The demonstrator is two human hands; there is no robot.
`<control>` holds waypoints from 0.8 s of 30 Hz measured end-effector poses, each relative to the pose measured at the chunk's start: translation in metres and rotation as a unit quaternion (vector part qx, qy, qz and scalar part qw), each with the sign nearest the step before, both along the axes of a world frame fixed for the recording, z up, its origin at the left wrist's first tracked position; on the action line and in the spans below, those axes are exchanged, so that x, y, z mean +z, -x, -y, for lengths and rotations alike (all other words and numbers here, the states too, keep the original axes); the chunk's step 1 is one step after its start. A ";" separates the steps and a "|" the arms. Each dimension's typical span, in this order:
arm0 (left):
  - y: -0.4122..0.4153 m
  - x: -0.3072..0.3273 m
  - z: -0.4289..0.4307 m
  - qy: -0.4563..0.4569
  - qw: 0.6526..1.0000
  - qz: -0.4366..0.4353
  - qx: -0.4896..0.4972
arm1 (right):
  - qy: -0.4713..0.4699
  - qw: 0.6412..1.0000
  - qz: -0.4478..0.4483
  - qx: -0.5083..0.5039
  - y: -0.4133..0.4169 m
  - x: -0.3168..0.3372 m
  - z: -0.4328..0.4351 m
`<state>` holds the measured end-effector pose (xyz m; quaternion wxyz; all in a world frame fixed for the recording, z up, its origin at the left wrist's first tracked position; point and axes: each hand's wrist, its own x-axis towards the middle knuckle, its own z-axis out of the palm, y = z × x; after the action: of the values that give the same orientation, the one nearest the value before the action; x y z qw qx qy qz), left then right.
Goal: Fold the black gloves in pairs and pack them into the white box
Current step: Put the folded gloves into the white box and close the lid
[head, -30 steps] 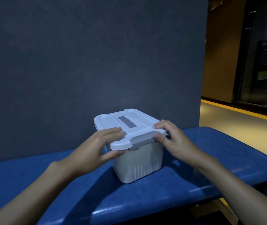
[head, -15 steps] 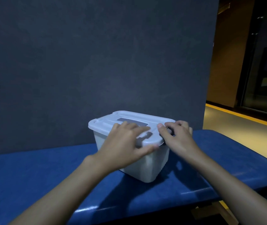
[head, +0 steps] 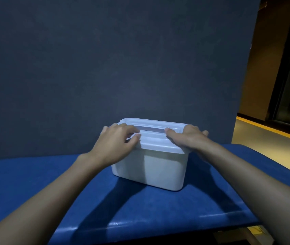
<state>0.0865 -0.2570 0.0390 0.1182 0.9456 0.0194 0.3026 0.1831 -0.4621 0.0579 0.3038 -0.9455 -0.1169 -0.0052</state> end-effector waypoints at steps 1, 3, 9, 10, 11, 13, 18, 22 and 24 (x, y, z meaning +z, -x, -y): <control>-0.002 0.003 -0.004 0.014 1.000 0.000 0.006 | 0.007 1.000 0.009 -0.001 -0.004 -0.001 -0.002; -0.009 0.008 -0.019 0.033 0.998 -0.014 0.055 | -0.008 0.999 0.026 0.018 -0.011 -0.003 -0.003; -0.025 0.016 -0.067 0.284 0.945 -0.074 0.143 | -0.053 0.994 0.032 0.088 -0.030 -0.010 0.005; -0.027 0.018 -0.069 0.323 0.932 -0.088 0.139 | -0.056 0.994 0.027 0.095 -0.032 -0.010 0.005; -0.029 0.019 -0.070 0.351 0.921 -0.102 0.132 | -0.057 0.993 0.023 0.101 -0.035 -0.010 0.005; -0.034 0.019 -0.070 0.382 0.911 -0.110 0.108 | -0.056 0.992 0.023 0.108 -0.039 -0.010 0.004; -0.043 0.009 -0.079 0.361 0.928 -0.067 0.062 | -0.059 0.991 0.031 0.118 -0.044 -0.009 0.002; -0.039 0.010 -0.081 0.316 0.943 -0.080 0.070 | -0.057 0.989 0.034 0.132 -0.048 -0.009 -0.002; -0.039 0.011 -0.086 0.291 0.951 -0.073 0.071 | -0.055 0.989 0.029 0.137 -0.050 -0.009 -0.004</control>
<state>0.1251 -0.1715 0.0500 0.3649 0.8859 0.1821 0.2211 0.2333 -0.4582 0.0490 0.3499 -0.9017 -0.2540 0.0031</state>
